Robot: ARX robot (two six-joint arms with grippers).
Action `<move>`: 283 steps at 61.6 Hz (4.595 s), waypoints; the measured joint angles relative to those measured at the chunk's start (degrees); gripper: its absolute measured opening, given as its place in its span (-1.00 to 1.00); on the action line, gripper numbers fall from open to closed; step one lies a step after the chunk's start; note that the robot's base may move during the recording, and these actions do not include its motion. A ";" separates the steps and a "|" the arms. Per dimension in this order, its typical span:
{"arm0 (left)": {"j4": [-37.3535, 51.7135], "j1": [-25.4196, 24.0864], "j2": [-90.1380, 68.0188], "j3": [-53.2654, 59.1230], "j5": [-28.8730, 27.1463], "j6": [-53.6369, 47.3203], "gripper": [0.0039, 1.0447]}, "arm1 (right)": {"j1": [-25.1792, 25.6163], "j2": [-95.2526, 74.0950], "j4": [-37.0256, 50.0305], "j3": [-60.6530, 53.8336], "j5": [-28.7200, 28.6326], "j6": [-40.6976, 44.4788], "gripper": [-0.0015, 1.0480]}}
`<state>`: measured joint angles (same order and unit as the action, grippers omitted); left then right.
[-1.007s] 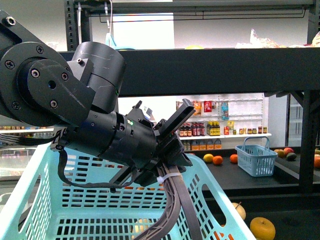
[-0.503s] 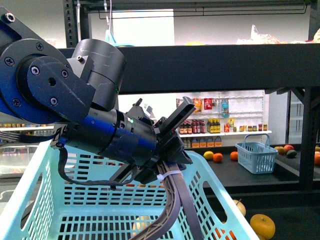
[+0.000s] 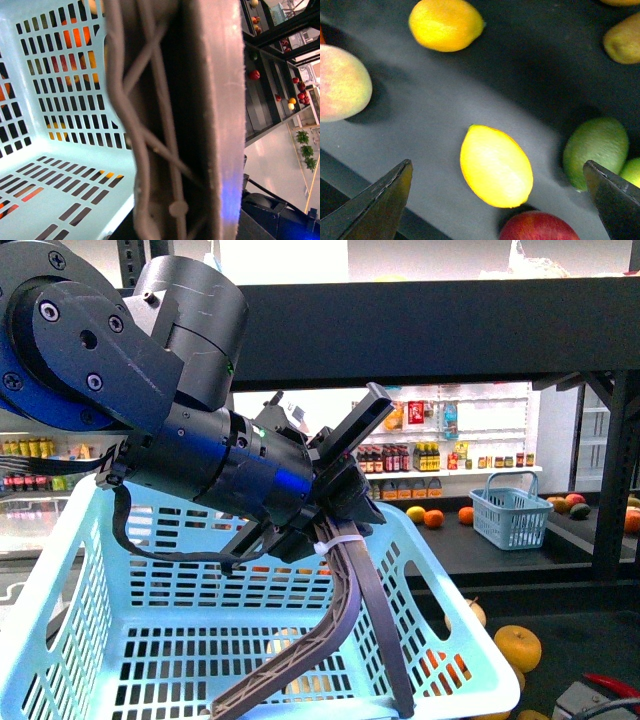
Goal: Pick lemon from shelf
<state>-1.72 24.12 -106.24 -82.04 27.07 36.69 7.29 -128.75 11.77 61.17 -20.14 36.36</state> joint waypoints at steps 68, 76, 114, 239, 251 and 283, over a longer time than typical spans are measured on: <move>0.00 0.00 0.00 0.00 -0.04 0.00 -0.76 | 2.29 -23.12 -8.00 18.60 -2.03 18.91 0.95; 0.00 0.00 0.00 0.00 -0.07 0.00 -0.76 | 2.27 -24.61 -6.05 18.60 -1.92 18.67 0.93; 0.00 0.00 0.00 0.00 -0.04 0.00 -0.76 | 3.10 -13.16 8.26 9.22 -1.44 11.91 0.37; 0.00 -0.02 -0.02 0.00 -0.17 -0.02 -0.76 | -0.79 -3.04 27.91 -5.68 -7.58 -2.49 0.95; 0.00 -0.02 -0.02 0.00 -0.07 0.00 -0.76 | -4.35 -12.26 27.65 1.25 -8.28 1.36 0.95; 0.00 -0.02 -0.02 0.00 -0.09 0.00 -0.76 | -9.60 -28.85 22.77 22.10 -8.83 8.85 0.95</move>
<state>-1.72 24.10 -106.26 -82.04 26.98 36.69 -2.31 -157.60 34.54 83.26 -28.97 45.21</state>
